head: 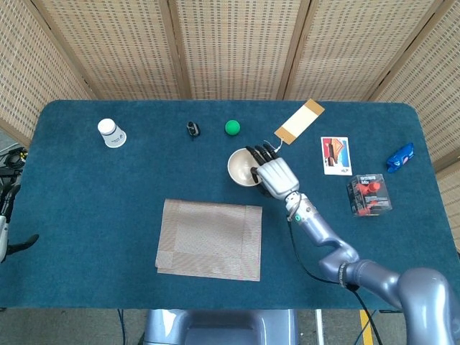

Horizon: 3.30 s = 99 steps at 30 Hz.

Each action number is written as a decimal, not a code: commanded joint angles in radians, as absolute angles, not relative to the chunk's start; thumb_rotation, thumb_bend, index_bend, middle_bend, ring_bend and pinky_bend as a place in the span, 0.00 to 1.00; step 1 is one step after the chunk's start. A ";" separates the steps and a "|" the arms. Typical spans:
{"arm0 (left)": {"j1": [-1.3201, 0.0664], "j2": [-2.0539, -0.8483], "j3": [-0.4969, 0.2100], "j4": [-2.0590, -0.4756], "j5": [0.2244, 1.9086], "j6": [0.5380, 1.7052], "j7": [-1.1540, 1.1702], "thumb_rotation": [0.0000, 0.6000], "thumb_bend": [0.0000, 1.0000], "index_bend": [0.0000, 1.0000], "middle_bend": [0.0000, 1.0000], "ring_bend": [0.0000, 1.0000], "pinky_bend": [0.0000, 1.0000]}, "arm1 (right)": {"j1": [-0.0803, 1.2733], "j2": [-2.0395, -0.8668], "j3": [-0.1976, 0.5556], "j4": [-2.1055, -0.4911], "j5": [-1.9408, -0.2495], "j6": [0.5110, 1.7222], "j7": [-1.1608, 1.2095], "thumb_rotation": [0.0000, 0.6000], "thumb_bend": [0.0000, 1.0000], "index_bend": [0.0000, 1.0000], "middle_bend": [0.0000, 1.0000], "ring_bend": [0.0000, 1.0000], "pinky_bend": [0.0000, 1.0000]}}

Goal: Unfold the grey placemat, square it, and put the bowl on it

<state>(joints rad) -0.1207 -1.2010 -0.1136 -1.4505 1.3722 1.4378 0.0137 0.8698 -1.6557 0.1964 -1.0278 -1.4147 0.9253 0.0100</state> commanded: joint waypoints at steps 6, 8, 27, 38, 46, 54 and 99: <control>-0.124 -1.203 -0.103 -1.463 1.393 1.441 0.025 1.00 0.00 0.00 0.00 0.00 0.00 | 0.677 -1.383 0.027 -1.226 -1.558 1.123 0.025 1.00 0.63 0.71 0.00 0.00 0.00; -0.124 -1.204 -0.101 -1.467 1.397 1.443 0.030 1.00 0.00 0.00 0.00 0.00 0.00 | 0.650 -1.357 0.003 -1.228 -1.575 1.147 0.024 1.00 0.63 0.71 0.00 0.00 0.00; -0.120 -1.199 -0.095 -1.489 1.416 1.463 0.039 1.00 0.00 0.00 0.00 0.00 0.00 | 0.539 -1.391 -0.075 -1.039 -1.599 1.154 0.096 1.00 0.63 0.70 0.00 0.00 0.00; -0.118 -1.195 -0.095 -1.487 1.413 1.464 0.030 1.00 0.00 0.00 0.00 0.00 0.00 | 0.522 -1.396 -0.073 -1.013 -1.591 1.132 0.076 1.00 0.04 0.00 0.00 0.00 0.00; -0.119 -1.195 -0.092 -1.489 1.420 1.465 0.028 1.00 0.00 0.00 0.00 0.00 0.00 | 0.473 -1.309 -0.057 -1.159 -1.600 1.238 0.042 1.00 0.03 0.00 0.00 0.00 0.00; -0.161 -1.193 -0.057 -1.496 1.569 1.466 -0.056 1.00 0.00 0.00 0.00 0.00 0.00 | 0.407 -1.169 -0.030 -1.409 -1.584 1.352 0.009 1.00 0.00 0.00 0.00 0.00 0.00; -0.522 -1.529 0.157 -1.163 1.869 1.118 -0.182 1.00 0.23 0.48 0.00 0.00 0.00 | 0.226 -1.291 0.071 -1.319 -1.464 1.470 0.034 1.00 0.00 0.00 0.00 0.00 0.00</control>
<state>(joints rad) -0.5200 -1.5242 0.1578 -1.1673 1.8740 1.1212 -0.1775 0.2267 -1.2912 0.0706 -1.3194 -1.4642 1.4705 0.0330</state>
